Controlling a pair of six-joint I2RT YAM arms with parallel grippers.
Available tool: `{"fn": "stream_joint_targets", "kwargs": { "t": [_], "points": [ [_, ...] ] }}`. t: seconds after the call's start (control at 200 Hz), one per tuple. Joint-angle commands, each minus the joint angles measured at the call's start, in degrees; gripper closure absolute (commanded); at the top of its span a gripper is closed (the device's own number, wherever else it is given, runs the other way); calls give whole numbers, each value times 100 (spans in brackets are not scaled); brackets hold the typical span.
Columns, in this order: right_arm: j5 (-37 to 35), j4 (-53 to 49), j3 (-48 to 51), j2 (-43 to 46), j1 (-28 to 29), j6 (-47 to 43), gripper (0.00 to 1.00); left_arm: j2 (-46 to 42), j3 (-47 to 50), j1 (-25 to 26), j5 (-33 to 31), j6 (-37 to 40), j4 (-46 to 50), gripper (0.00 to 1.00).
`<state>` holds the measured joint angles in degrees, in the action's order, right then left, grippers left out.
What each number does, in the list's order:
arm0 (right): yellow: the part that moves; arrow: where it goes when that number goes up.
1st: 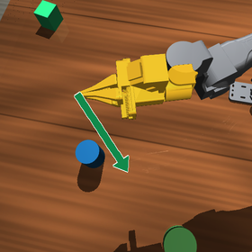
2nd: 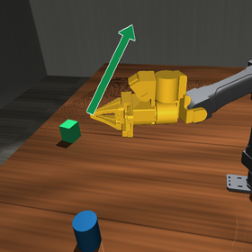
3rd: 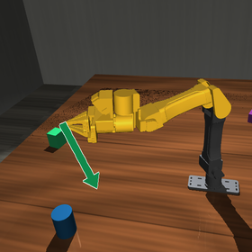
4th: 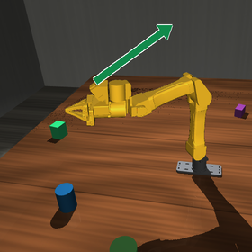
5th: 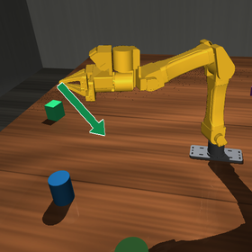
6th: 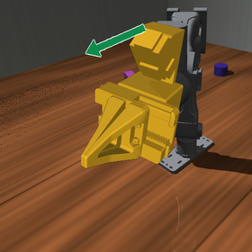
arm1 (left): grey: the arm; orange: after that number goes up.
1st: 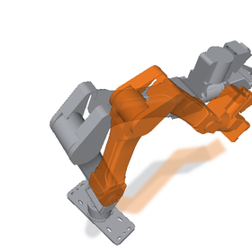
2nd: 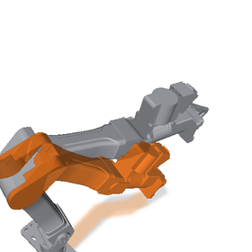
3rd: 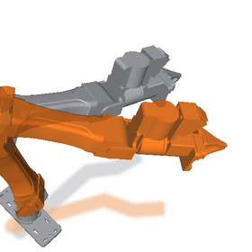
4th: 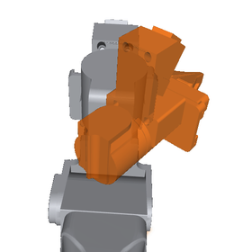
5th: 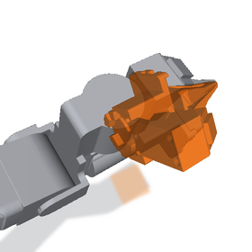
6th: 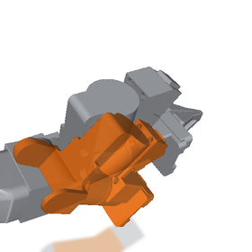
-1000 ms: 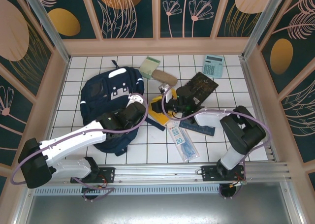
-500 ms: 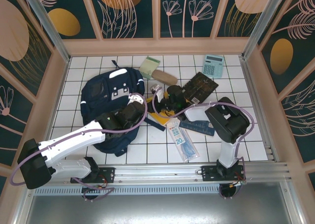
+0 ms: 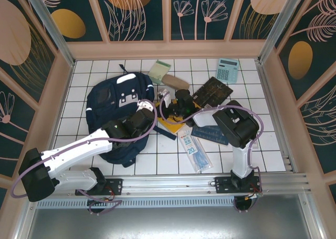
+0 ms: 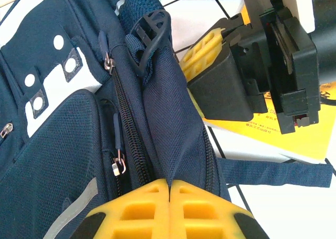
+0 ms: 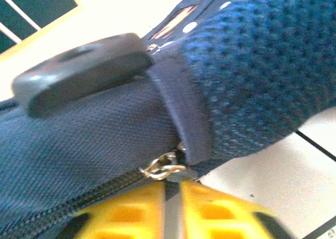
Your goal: Pack the student bag
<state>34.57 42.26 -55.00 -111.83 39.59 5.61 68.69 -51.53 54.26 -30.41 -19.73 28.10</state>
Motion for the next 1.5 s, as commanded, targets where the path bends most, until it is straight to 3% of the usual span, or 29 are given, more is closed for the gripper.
{"fn": "stream_joint_targets", "kwargs": {
  "t": [0.0,0.385,0.626,0.726,0.841,0.971,1.496],
  "points": [
    [146,317,-78,-46,22,-60,97,-172,-119,-20,-92,37,-300,100],
    [-402,282,573,616,-39,-138,100,-179,-67,-50,-215,-1,-297,100],
    [-230,295,600,636,-96,-152,100,-313,-69,-65,-174,130,-290,100],
    [450,515,504,506,-301,50,73,-449,-75,-64,-198,186,-231,100],
    [701,1021,671,473,-412,166,63,-488,-103,-64,-142,208,-176,100],
    [701,533,427,401,-371,-112,62,-479,-123,-65,-142,223,-156,100],
    [46,552,34,-33,30,-586,63,-545,-199,-65,9,214,-97,100]
  ]
}}
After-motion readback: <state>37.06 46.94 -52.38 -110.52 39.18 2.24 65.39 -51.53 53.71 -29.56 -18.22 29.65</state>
